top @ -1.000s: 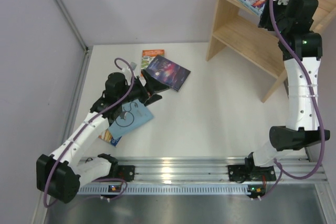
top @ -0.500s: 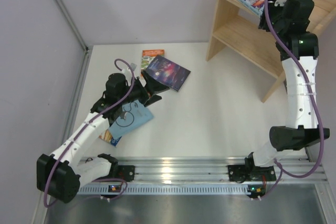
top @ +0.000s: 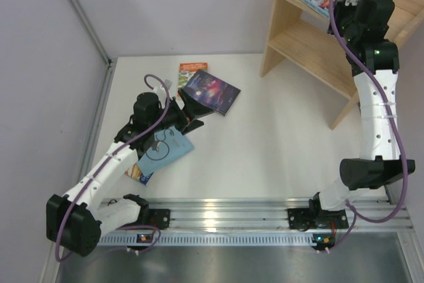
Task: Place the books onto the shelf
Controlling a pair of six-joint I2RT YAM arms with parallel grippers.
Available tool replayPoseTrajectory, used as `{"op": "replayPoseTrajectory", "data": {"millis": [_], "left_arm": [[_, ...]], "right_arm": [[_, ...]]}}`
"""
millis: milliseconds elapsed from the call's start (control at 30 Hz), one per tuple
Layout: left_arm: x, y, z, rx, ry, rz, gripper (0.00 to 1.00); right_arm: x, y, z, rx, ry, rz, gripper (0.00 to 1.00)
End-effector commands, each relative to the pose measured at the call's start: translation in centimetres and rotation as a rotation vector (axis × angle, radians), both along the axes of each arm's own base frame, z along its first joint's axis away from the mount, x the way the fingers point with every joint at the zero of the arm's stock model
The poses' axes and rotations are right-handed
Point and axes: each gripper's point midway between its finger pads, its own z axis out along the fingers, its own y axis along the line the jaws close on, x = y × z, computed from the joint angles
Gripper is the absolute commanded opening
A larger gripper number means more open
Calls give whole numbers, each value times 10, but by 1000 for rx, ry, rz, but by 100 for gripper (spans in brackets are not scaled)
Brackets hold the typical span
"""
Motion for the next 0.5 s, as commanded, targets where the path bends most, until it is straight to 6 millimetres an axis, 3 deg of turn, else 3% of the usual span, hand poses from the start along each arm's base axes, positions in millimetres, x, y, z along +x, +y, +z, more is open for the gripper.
{"op": "replayPoseTrajectory", "data": {"millis": [0,467], "left_arm": [[4,-1,8,-10,-56,3,98],[9,-1,5,0,-55,9,98]], "right_arm": [[12,-4,11,-14,-59,-10,38],[31,-5,-5,-11,-36,-23,38]]}}
